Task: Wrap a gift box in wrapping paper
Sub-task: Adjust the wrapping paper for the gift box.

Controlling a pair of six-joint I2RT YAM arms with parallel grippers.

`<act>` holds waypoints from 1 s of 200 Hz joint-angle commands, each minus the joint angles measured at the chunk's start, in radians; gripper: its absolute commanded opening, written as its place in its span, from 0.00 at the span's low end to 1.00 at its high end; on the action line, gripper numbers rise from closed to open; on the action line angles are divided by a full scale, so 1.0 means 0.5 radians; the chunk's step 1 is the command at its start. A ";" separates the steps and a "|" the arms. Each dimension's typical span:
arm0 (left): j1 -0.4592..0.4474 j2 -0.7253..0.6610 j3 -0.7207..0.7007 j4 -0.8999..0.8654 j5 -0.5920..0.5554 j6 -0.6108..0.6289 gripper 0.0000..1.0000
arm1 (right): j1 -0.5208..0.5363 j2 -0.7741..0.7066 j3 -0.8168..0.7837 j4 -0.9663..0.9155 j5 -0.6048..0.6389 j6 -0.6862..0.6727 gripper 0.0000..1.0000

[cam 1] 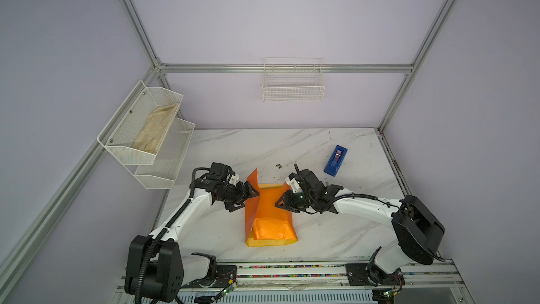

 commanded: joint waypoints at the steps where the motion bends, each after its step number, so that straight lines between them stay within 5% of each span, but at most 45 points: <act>1: 0.007 -0.011 -0.035 0.060 0.102 0.010 0.85 | 0.012 0.055 -0.066 0.027 -0.003 0.017 0.35; 167: -0.240 -0.037 0.479 -0.323 -0.247 0.190 0.87 | 0.013 0.079 -0.076 0.002 -0.025 -0.020 0.35; 200: -0.270 0.026 0.486 -0.413 -0.347 0.232 0.72 | 0.014 0.078 -0.082 0.000 -0.034 -0.020 0.34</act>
